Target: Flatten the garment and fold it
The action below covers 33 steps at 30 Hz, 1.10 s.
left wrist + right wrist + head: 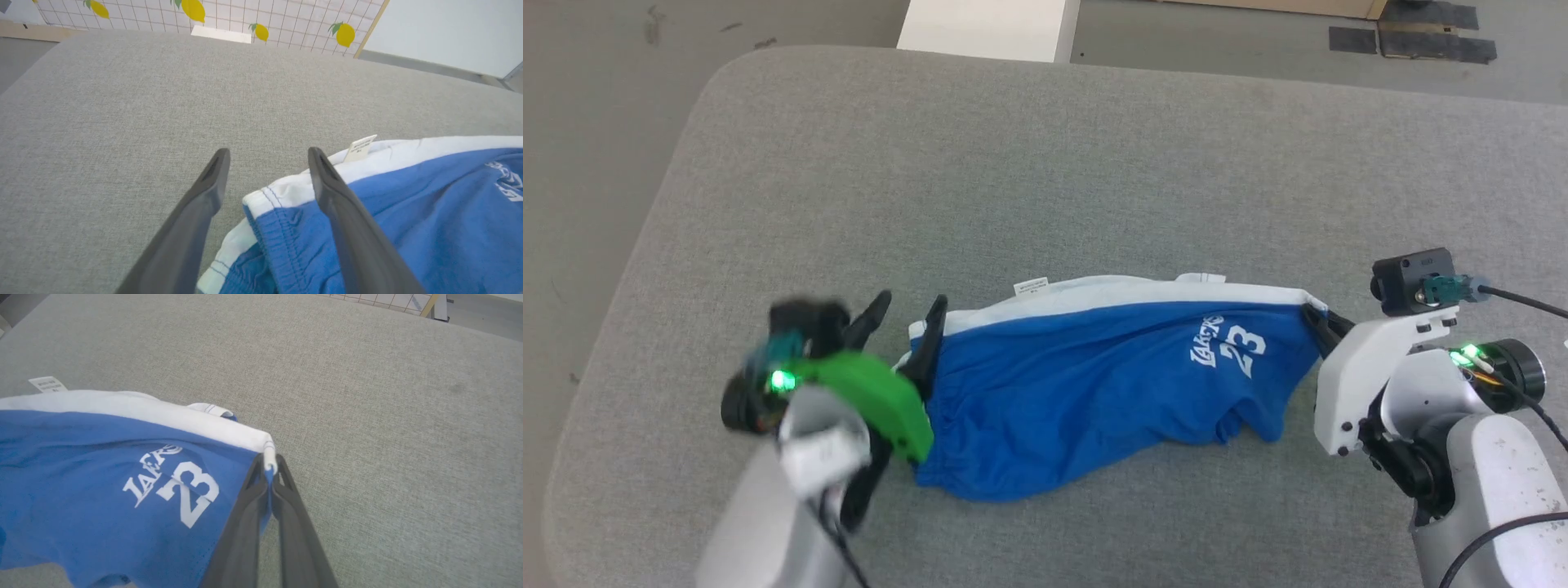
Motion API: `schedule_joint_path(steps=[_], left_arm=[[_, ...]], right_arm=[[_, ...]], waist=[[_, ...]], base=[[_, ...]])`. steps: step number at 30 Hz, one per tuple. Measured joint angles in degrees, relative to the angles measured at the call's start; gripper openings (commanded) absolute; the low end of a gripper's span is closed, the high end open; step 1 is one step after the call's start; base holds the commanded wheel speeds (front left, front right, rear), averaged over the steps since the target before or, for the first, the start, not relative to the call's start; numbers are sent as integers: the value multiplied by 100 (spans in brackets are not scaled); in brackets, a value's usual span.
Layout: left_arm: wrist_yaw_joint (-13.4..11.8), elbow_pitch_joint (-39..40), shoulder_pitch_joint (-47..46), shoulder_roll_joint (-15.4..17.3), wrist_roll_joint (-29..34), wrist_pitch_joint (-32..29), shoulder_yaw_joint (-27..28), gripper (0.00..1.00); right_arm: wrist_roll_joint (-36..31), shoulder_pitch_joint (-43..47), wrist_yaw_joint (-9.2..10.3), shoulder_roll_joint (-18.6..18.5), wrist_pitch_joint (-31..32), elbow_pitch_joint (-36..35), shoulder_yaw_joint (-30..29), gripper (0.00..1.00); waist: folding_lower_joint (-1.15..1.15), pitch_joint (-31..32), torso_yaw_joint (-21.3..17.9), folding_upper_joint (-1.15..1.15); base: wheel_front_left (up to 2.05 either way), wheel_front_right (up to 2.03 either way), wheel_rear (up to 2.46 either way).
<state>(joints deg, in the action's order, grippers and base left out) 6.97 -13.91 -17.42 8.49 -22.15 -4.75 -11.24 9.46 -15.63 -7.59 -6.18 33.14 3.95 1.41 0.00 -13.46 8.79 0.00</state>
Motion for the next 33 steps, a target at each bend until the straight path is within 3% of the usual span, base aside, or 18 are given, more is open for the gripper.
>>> schedule_joint_path(steps=[5, 9, 15, 16, 17, 18, 19, 29, 33], left_arm=[[-207, -225, -547, 196, 7, -1713, -174, 100], [-361, -330, -748, 252, 49, -2717, -299, 100], [-480, -330, -752, 238, -113, -3424, -330, 99], [-485, -276, -751, 238, -120, -3401, -313, 62], [-485, -252, -751, 241, -120, -3398, -316, 42], [-483, -219, -744, 243, -120, -3376, -326, 7], [-478, -186, -736, 238, -122, -3294, -324, 0], [-453, 166, -686, 165, -356, -2777, -143, 0], [-454, 698, -592, 74, -592, -2070, 208, 0]], right_arm=[[-35, 11, 0, 24, 92, -141, 24, 0], [-35, 9, 0, 36, 116, -216, 65, 0], [-35, 1, 0, 46, 115, -253, 75, 0], [-36, -2, 0, 47, 115, -255, 73, 0], [-36, -5, 0, 48, 114, -256, 71, 0], [-41, -7, 0, 48, 114, -257, 67, 0], [-43, -9, 0, 46, 114, -258, 57, 0], [-45, -12, 0, 73, 90, -149, 57, 0], [-43, -12, 0, 79, -4, -103, 33, 0]], waist=[[0, -77, -3, 0], [0, -161, -44, 0], [0, -280, -118, 0], [0, -297, -126, 0], [0, -309, -130, 0], [0, -321, -132, 0], [0, -330, -127, 0], [0, -214, -46, 0], [0, -22, -14, 0]], base=[[0, 0, 0], [0, 0, 0], [0, 0, 0], [0, 0, 0], [0, 0, 0], [0, 0, 0], [0, 0, 0], [0, 0, 0], [0, 0, 0]])
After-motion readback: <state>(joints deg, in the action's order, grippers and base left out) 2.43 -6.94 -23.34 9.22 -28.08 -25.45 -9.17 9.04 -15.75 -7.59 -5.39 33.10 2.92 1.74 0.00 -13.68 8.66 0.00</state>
